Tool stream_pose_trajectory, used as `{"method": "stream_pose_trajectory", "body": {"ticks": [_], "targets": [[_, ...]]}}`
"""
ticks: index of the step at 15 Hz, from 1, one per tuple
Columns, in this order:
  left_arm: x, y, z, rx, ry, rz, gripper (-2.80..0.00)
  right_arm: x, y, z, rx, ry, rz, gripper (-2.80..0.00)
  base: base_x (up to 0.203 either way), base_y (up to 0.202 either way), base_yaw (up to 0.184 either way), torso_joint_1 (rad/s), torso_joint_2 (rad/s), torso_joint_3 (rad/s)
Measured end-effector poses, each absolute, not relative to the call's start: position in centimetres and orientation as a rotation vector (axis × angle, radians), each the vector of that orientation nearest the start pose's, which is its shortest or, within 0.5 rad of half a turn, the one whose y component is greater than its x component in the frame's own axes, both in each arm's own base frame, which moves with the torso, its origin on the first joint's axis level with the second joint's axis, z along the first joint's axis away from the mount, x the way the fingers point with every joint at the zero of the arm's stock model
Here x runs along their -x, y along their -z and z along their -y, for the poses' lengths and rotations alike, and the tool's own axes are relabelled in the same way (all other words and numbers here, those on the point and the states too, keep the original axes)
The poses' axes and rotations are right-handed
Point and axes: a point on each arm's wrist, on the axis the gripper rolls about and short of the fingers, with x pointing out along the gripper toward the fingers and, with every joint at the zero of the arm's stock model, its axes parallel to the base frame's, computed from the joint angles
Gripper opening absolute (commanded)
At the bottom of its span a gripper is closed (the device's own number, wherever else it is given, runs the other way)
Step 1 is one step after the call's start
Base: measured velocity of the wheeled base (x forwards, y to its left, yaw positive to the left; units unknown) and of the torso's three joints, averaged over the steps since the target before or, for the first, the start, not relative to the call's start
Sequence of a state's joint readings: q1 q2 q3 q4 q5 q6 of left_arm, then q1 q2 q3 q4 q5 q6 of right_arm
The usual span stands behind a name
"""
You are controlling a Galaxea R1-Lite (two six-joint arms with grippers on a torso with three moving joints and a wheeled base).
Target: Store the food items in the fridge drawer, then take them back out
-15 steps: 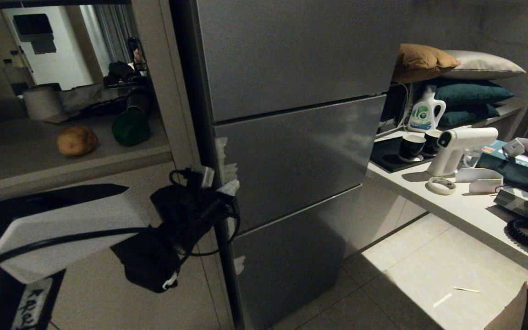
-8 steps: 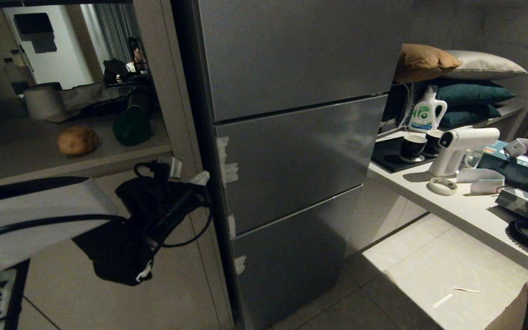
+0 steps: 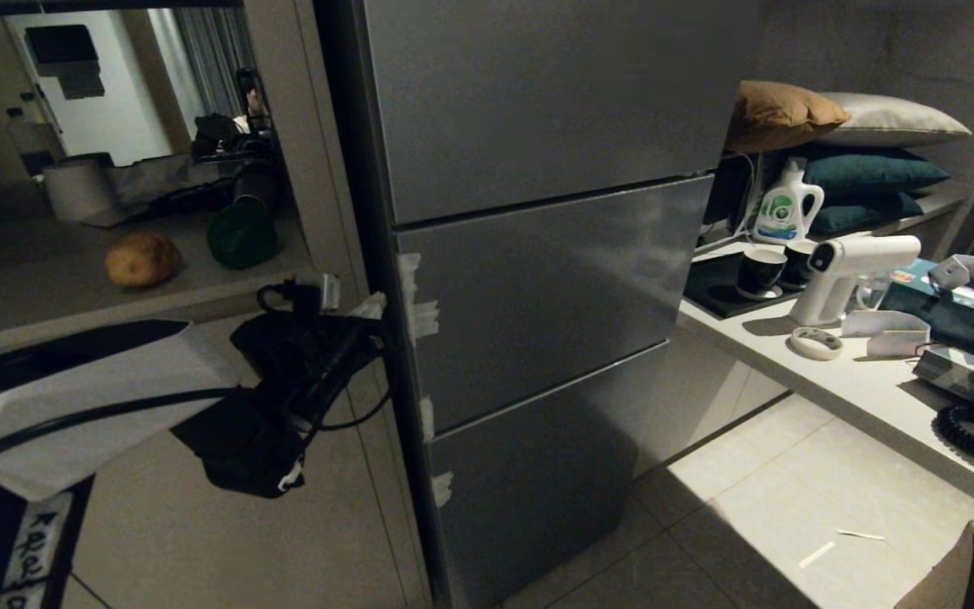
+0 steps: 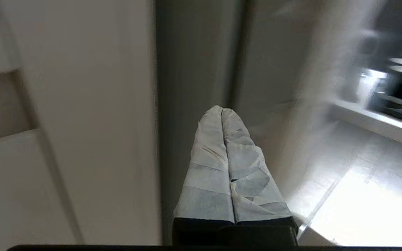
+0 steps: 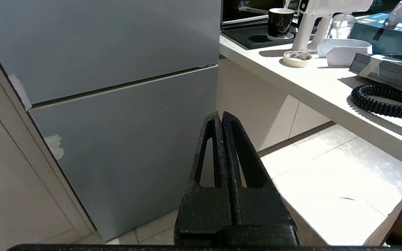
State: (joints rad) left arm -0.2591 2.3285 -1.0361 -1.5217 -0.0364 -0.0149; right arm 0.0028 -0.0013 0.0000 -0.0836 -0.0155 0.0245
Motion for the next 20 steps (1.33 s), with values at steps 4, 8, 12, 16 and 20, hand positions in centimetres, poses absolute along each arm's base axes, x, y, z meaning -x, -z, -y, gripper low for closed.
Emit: {"method": "stream_pose_trajectory", "body": {"ticks": [4, 8, 12, 16, 20], "targets": [[-41.8, -9.0, 11.4, 0.041, 0.305, 0.233, -2.80, 2.3, -8.4, 0.0, -0.025, 0.013, 0.085, -2.80, 0.000, 0.000, 0.000, 0.000, 0.00, 0.000], [-42.0, -8.4, 11.7, 0.041, 0.313, 0.224, -2.80, 2.3, -8.4, 0.0, -0.025, 0.013, 0.085, -2.80, 0.000, 0.000, 0.000, 0.000, 0.00, 0.000], [-42.0, -7.8, 12.1, 0.038, 0.336, 0.210, -2.80, 2.3, -8.4, 0.0, -0.025, 0.013, 0.085, -2.80, 0.000, 0.000, 0.000, 0.000, 0.00, 0.000], [-41.7, -7.4, 13.1, 0.035, 0.395, 0.199, -2.80, 2.3, -8.4, 0.0, -0.025, 0.013, 0.085, -2.80, 0.000, 0.000, 0.000, 0.000, 0.00, 0.000], [-41.3, -7.1, 13.5, 0.031, 0.444, 0.188, -2.80, 2.3, -8.4, 0.0, -0.025, 0.013, 0.085, -2.80, 0.000, 0.000, 0.000, 0.000, 0.00, 0.000]]}}
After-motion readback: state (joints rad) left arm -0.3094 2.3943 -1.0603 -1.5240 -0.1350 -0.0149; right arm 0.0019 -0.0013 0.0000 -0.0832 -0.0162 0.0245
